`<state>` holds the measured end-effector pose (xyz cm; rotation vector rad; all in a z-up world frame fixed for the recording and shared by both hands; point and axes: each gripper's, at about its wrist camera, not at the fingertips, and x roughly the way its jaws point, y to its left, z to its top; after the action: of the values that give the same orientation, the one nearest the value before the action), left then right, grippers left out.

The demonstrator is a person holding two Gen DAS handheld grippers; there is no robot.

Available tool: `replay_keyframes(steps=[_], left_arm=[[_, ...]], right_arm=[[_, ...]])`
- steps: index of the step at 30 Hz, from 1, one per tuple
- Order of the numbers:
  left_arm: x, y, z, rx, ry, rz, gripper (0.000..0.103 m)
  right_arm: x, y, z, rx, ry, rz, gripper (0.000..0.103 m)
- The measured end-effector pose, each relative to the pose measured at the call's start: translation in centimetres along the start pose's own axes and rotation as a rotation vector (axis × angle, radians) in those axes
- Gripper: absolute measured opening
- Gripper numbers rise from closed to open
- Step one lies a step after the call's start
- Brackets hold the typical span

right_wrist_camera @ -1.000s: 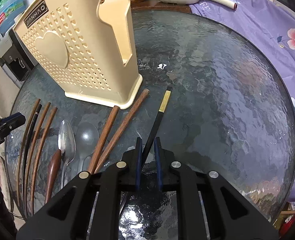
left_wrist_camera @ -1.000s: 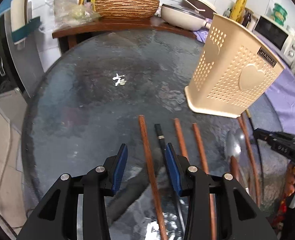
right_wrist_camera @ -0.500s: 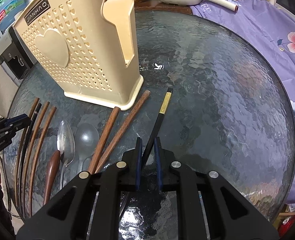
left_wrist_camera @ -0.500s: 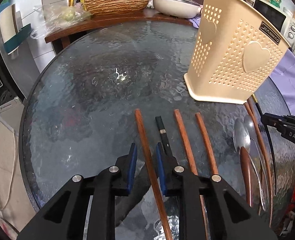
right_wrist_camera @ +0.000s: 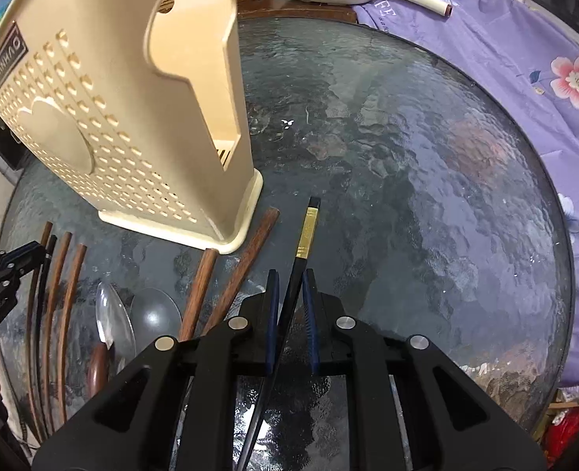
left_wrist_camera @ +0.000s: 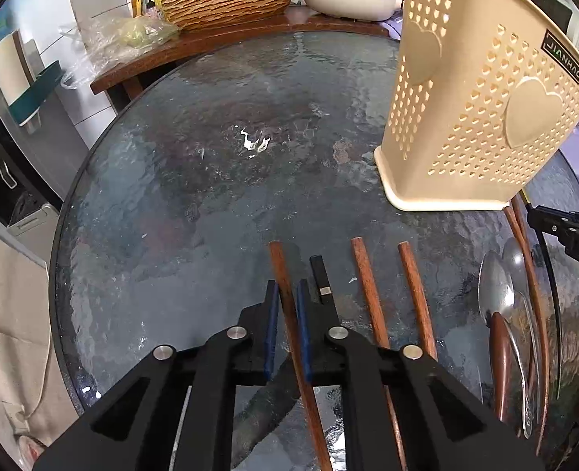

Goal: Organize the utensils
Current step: 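Close the right tool on the black chopstick while the left tool grasps a wooden chopstick, then lift both chopsticks and carry them over the cream utensil holder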

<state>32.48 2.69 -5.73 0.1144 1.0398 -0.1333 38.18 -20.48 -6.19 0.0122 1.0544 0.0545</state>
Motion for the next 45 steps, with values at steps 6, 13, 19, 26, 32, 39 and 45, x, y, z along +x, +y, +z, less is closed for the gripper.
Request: replay_keyframes(steps=[6,13,19,26,32,39,45], left_arm=[[-0.4,-0.3,-0.6,-0.033,-0.018,0.009,0.007],[-0.5,-0.3,-0.6,-0.062,-0.046,-0.006,0.007],[-4.0,0.1,0.2,-0.090,-0.163,-0.042,0.006],[-9.6,0.8,0.7,-0.111,-0.309,-0.083,0.006],[-14.2,0.8,0.7,-0.111,-0.416,-0.114,0.006],[-16.9,0.5,-0.1,-0.085,-0.471,-0.134,0.006],[-18.4,0.4,-0.4,-0.067,-0.500,-0.145,0.006]], right_arm=[[0.1,0.3,-0.5,0.000,-0.033,-0.033,0.007],[-0.5,-1.0,-1.5,0.069,-0.073,0.008,0.007],[-2.8,-2.8,-1.6,0.120,-0.161,0.105,0.007],[-9.0,-4.1,-2.6,0.108,-0.298,0.293,0.007],[-14.8,-3.4,-4.0,0.020,-0.397,0.368,0.007],[-17.6,-2.6,-5.3,-0.066,-0.435,0.381,0.007],[-19.4,-2.6,-5.7,-0.085,-0.450,0.404,0.007]])
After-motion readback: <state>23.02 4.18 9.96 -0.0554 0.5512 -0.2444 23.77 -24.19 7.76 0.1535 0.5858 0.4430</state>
